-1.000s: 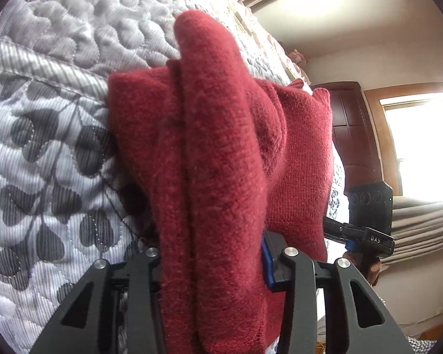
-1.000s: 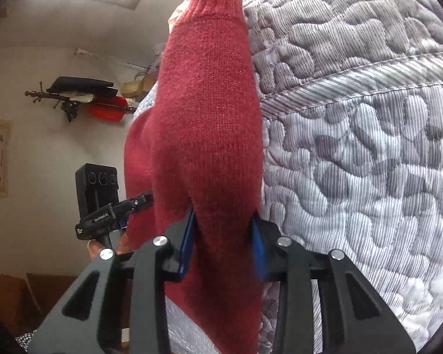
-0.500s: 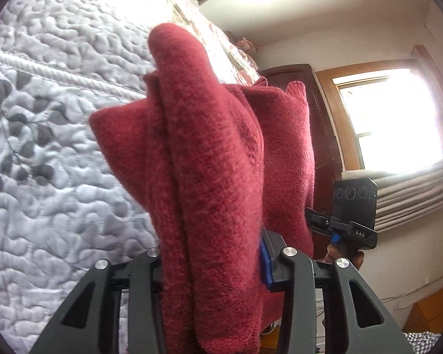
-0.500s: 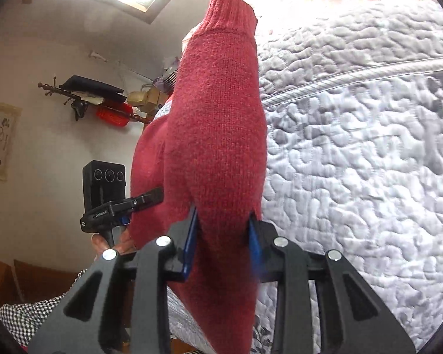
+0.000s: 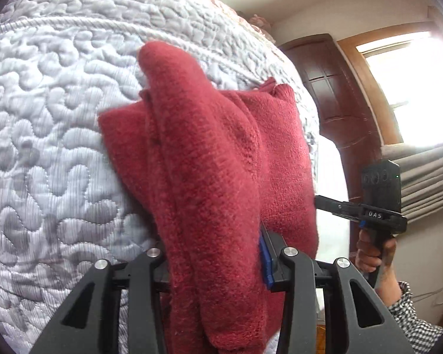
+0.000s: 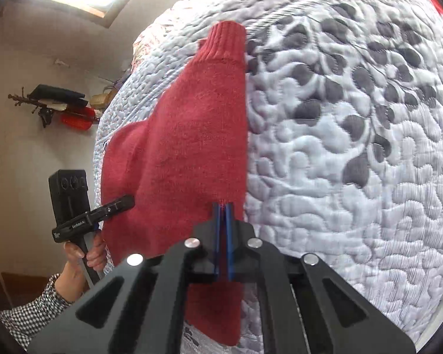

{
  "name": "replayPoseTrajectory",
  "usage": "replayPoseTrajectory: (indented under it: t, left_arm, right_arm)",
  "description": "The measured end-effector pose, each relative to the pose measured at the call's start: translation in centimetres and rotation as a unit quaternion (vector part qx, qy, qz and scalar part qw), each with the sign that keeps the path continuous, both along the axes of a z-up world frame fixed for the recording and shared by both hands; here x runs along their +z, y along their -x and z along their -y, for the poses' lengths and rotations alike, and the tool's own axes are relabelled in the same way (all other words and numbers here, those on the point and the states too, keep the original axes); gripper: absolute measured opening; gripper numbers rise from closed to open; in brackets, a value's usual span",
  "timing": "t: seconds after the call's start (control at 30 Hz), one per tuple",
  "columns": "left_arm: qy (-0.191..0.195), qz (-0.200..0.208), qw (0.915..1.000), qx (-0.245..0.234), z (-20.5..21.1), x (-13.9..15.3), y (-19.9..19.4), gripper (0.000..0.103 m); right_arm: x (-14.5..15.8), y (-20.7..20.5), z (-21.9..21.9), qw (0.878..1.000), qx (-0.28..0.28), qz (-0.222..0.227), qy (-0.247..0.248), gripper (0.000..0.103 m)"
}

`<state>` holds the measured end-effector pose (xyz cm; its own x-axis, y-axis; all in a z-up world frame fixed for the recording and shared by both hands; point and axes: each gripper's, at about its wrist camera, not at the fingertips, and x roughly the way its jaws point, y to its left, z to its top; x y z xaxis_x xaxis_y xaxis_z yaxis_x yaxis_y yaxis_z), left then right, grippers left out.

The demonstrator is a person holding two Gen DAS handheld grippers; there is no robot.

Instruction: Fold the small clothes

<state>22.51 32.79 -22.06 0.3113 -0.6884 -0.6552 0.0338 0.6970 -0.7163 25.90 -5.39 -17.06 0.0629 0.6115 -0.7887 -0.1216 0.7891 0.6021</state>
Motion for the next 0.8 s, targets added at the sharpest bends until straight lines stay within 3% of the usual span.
replayPoseTrajectory:
  t: [0.2,0.33,0.43,0.53,0.7,0.8]
  left_arm:
    - [-0.049,0.003,0.9984,0.028,-0.6,-0.7,1.7,0.058]
    - [-0.112,0.006,0.9919,0.061,0.0,2.3,3.3,0.067]
    - [-0.121,0.01,0.9902,0.069,-0.6,3.8,7.3,0.078]
    - [-0.135,0.005,0.9882,0.072,0.3,3.9,10.4,0.081]
    - [-0.146,-0.028,0.9859,0.078,1.7,1.5,13.1,0.08]
    - [-0.143,-0.045,0.9848,0.087,1.5,0.0,14.1,0.077]
  right_arm:
    - [-1.5,-0.7,2.8,1.0,-0.012,-0.003,-0.01,0.007]
    - [-0.2,1.4,0.9,0.999,0.039,0.022,0.005,0.039]
    - [-0.4,3.7,-0.3,0.997,0.073,0.022,-0.012,0.057]
    - [-1.5,6.0,-2.5,0.994,0.102,0.006,-0.026,0.063]
    - [-4.8,9.1,-4.5,0.992,0.114,-0.039,-0.019,0.061]
    - [-5.8,9.7,-4.0,0.991,0.102,-0.071,-0.054,0.025]
